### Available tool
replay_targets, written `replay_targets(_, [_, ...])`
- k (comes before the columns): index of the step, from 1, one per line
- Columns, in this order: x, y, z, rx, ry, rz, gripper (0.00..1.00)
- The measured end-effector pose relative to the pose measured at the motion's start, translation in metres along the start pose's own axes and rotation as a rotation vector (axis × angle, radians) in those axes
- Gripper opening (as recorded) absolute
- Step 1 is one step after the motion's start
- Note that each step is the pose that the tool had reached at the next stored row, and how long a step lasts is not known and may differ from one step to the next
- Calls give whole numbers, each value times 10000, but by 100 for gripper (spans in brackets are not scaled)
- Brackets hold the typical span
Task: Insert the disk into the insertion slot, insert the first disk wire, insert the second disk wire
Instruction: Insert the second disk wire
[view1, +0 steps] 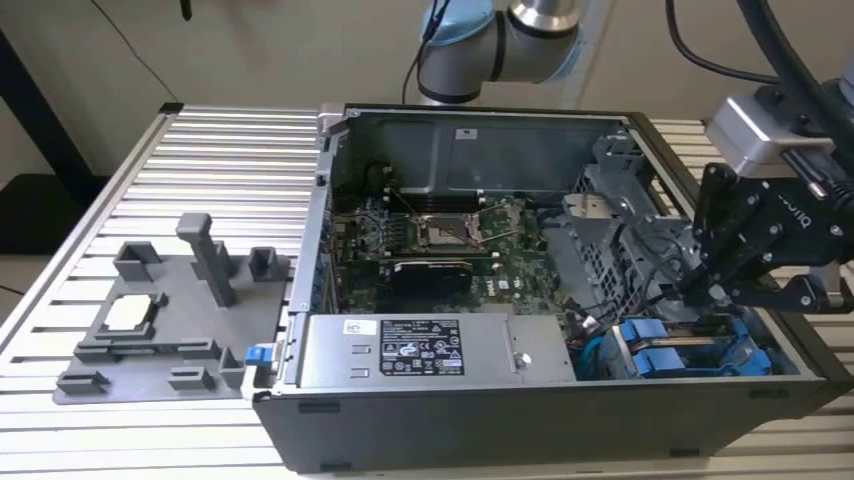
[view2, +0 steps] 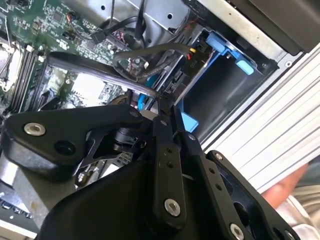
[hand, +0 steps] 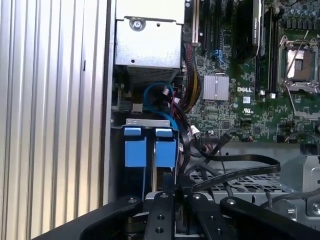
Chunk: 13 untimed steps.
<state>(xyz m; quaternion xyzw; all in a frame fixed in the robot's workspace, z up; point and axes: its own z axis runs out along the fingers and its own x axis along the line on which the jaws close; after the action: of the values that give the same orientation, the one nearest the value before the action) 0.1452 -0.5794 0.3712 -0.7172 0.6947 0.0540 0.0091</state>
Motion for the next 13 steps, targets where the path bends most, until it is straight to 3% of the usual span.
replay_targets(5, [53, -14, 41, 9, -53, 72, 16])
replay_targets(10, [57, -36, 74, 28, -285, 114, 16])
replay_targets(13, [59, -45, 98, 38, -356, 171, 16])
